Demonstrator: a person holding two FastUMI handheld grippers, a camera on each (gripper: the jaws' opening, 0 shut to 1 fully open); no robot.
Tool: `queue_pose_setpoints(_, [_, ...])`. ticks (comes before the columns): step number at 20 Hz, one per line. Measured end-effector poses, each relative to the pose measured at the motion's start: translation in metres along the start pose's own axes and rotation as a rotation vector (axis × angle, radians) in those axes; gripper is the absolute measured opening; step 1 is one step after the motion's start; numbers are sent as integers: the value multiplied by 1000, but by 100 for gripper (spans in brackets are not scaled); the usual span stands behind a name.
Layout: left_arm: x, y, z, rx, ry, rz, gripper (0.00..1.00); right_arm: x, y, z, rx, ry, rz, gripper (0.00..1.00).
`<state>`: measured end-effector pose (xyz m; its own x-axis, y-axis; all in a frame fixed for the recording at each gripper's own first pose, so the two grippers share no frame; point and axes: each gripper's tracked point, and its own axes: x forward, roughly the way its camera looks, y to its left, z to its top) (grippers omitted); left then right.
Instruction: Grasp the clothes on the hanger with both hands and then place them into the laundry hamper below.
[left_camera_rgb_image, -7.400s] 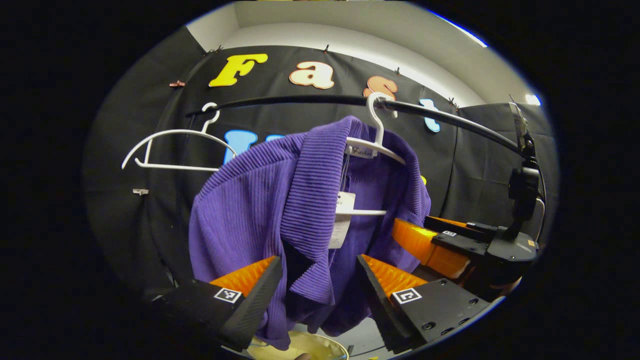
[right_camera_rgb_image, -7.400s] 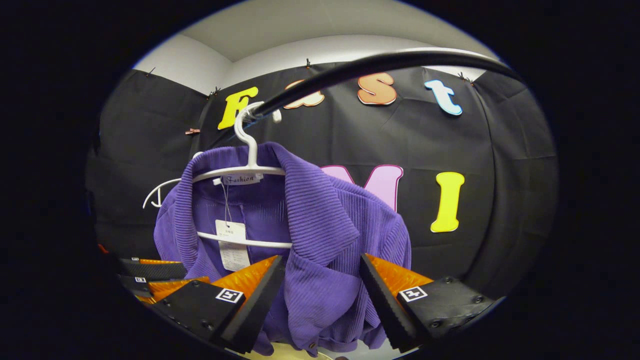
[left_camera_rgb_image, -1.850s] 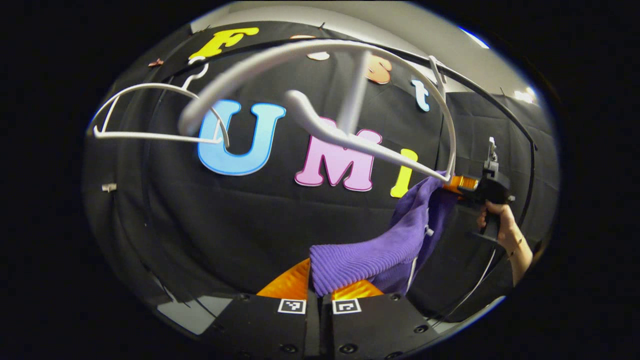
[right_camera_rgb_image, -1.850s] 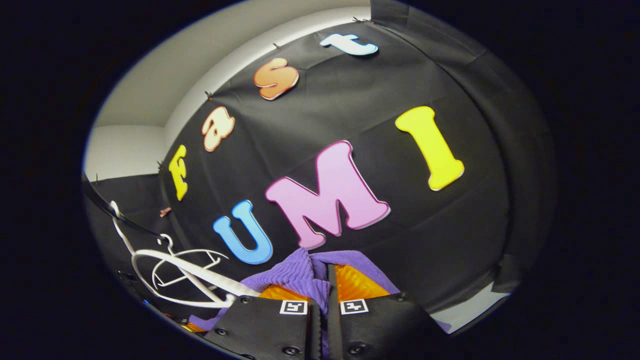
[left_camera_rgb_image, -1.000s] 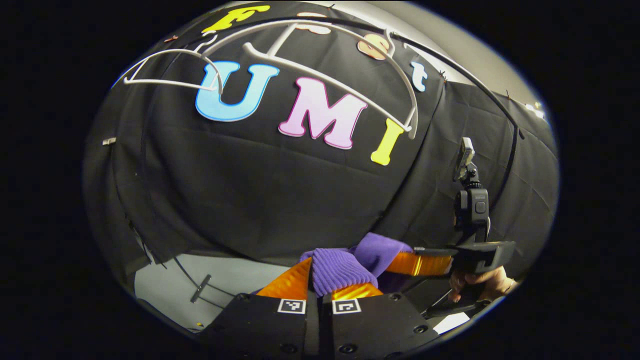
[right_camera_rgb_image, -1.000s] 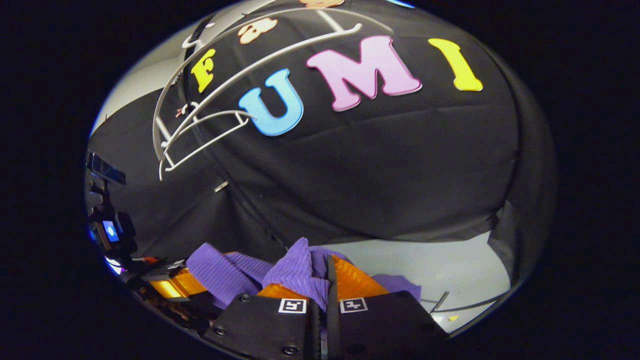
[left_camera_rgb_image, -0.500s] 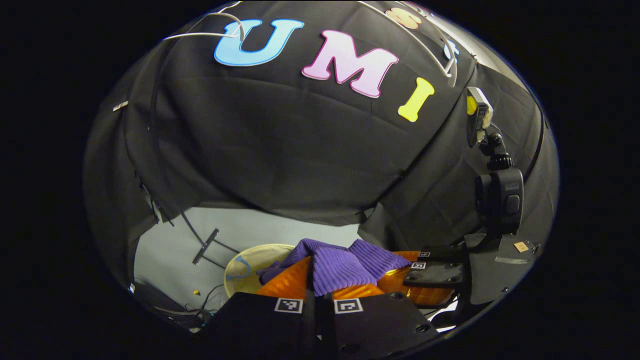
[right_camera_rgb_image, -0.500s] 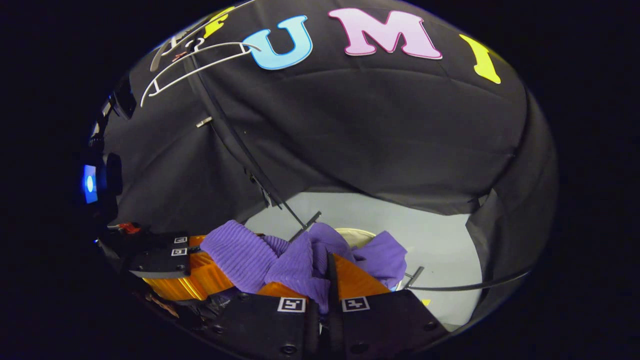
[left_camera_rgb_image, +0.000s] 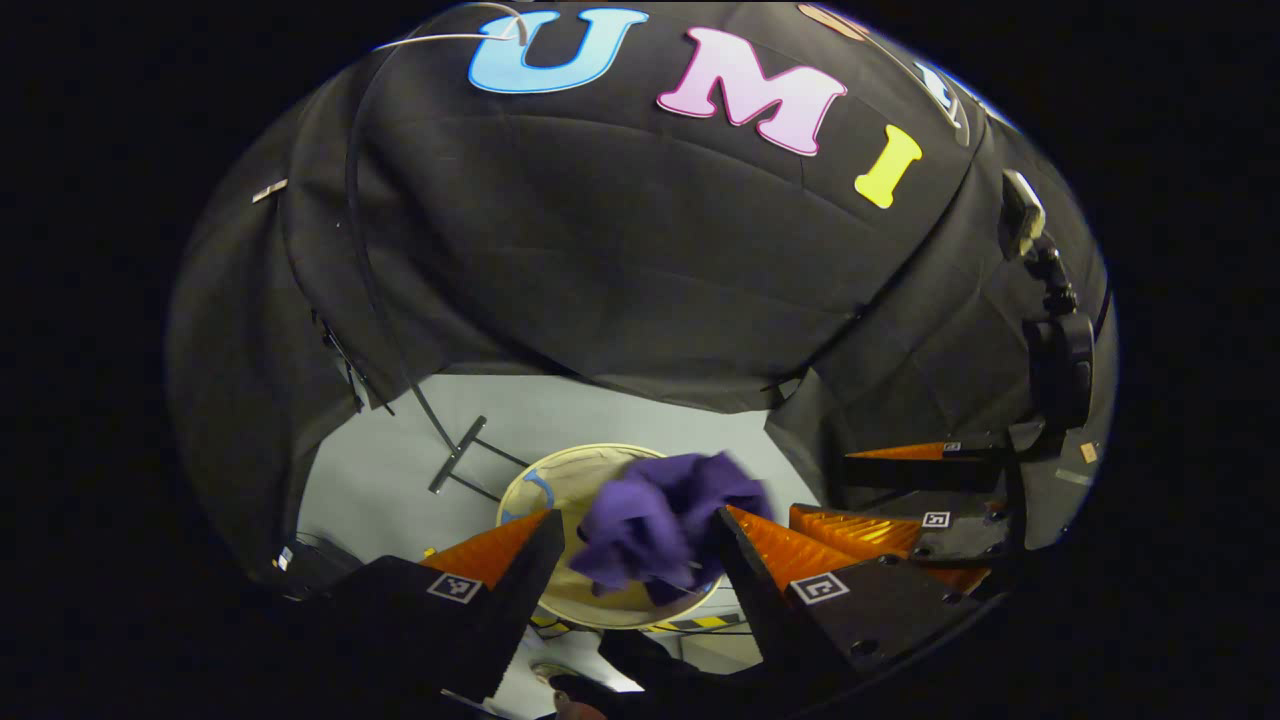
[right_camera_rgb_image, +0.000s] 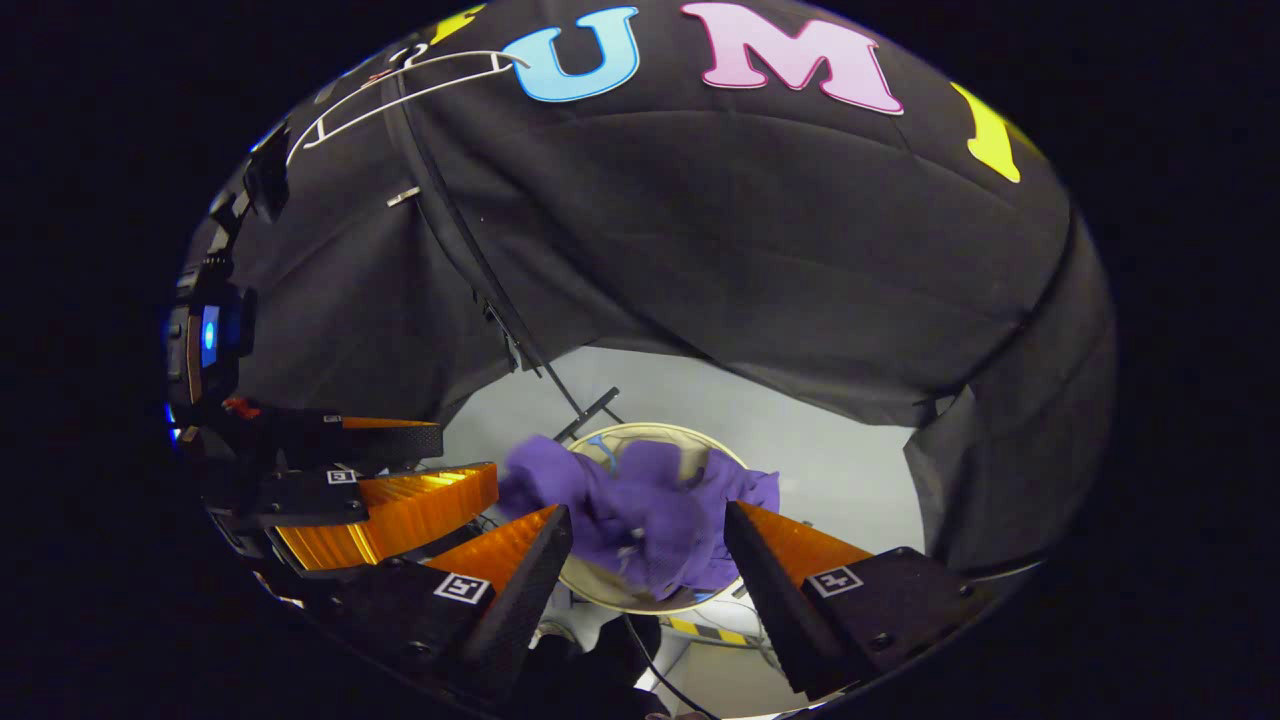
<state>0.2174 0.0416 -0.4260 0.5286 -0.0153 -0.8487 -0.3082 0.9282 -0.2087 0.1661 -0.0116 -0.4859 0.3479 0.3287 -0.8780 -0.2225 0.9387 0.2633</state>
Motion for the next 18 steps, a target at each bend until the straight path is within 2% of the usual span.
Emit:
queue_pose_setpoints(4, [-5, 4, -3, -10, -3, 3, 96, -2, 5, 1, -4, -2, 0, 99])
queue_pose_setpoints(10, [-21, -2, 4, 35, -49, -20, 96, -17, 5, 10, 15, -53, -24, 99])
queue_pose_setpoints(18, [-89, -10, 44, 147, -220, -72, 96, -81, 19, 36, 44, -221, -84, 99])
